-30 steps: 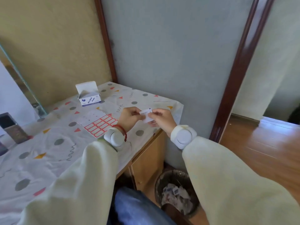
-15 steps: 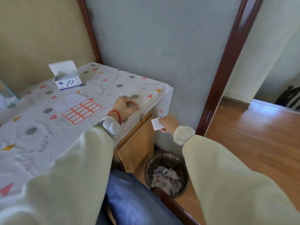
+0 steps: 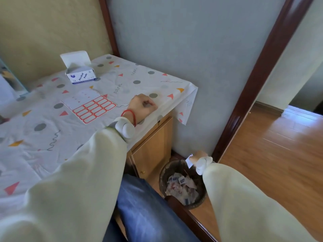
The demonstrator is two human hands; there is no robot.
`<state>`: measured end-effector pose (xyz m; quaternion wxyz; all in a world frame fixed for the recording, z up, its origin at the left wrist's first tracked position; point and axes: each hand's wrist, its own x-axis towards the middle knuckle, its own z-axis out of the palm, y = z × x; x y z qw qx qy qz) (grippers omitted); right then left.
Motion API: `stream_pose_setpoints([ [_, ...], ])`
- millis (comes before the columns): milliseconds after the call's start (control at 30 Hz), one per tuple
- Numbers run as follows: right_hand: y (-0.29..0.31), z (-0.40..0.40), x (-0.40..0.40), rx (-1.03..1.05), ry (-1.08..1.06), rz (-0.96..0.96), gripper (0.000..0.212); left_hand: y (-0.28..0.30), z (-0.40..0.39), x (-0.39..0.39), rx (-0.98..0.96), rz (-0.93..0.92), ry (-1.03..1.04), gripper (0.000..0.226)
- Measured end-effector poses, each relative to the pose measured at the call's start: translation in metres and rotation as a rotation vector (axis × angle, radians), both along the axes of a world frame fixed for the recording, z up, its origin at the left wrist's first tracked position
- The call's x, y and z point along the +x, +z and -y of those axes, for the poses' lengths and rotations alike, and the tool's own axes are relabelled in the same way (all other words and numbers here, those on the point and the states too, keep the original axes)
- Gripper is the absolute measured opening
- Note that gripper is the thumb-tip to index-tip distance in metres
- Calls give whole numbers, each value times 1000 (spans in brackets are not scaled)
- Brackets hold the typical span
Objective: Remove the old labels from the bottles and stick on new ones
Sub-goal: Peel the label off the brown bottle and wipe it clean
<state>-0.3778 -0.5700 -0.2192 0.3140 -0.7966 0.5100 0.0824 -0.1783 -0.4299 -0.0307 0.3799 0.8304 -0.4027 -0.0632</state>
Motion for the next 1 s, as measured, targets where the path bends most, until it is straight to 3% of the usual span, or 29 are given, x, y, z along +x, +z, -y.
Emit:
stream_pose_setpoints([
  [67, -7, 0, -2, 31, 8, -19, 24, 0, 0, 1, -3, -6, 1, 5],
  [200, -12, 4, -7, 130, -3, 44, 42, -1, 1, 0, 4, -21, 6, 7],
  [433, -2, 6, 1, 76, -137, 88, 36, -1, 2, 1, -4, -32, 6, 8],
  [567, 13, 8, 11, 16, -253, 237, 36, 0, 1, 2, -11, -38, 16, 10],
  [767, 50, 6, 35, -14, -155, 508, 34, 2, -1, -1, -22, -33, 53, 9],
  [1000, 107, -10, 60, -74, -130, 767, 47, 6, -5, 2, -40, -115, 50, 13],
])
